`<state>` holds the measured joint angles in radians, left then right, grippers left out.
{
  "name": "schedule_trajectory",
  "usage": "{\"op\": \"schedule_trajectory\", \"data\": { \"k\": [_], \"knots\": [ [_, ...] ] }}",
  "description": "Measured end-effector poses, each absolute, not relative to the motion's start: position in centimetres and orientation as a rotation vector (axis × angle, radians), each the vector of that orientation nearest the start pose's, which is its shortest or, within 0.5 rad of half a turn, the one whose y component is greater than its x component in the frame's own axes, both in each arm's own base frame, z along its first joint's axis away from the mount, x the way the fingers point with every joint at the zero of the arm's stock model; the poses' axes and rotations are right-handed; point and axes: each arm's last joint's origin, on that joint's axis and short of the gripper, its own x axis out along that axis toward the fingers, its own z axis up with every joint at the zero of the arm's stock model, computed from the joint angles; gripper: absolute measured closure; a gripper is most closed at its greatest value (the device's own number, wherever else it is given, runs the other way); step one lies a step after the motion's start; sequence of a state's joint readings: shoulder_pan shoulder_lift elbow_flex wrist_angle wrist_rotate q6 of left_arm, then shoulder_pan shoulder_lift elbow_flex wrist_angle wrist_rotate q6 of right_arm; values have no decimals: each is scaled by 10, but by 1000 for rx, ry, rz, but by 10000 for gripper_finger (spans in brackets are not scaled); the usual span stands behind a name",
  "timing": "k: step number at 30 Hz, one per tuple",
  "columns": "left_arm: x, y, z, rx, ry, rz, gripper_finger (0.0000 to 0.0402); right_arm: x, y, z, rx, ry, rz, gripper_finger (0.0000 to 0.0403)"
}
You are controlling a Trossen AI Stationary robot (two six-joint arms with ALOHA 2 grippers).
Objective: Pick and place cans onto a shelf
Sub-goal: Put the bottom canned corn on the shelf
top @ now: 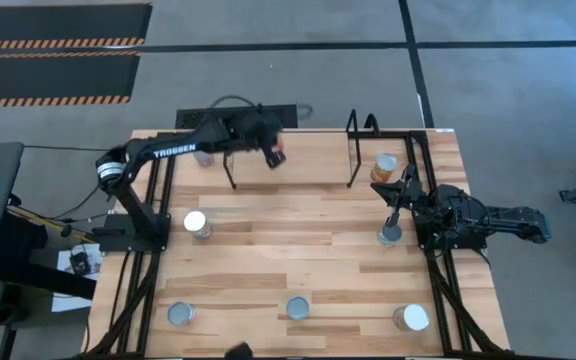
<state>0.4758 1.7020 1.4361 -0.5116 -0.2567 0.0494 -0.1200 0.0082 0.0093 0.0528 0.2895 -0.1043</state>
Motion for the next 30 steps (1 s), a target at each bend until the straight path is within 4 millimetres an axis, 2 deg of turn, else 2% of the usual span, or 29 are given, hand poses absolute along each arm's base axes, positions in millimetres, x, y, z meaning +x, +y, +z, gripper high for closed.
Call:
{"op": "schedule_trajectory", "data": {
  "k": [4, 8, 12, 19, 30],
  "knots": [
    [322, 207, 280, -95, 820, 725, 401, 95, -20, 171, -98, -33, -412, 374],
    [321, 221, 267, -114, 844, 745, 401, 95, -20, 171, -98, -33, -412, 375],
    [324, 225, 259, -103, 865, 779, 401, 95, -20, 171, -98, -33, -412, 375],
    [321, 225, 257, -84, 903, 839, 401, 95, -20, 171, -98, -33, -412, 375],
    [320, 225, 255, -113, 915, 837, 400, 95, -20, 171, -98, -33, -412, 375]
  ]
}}
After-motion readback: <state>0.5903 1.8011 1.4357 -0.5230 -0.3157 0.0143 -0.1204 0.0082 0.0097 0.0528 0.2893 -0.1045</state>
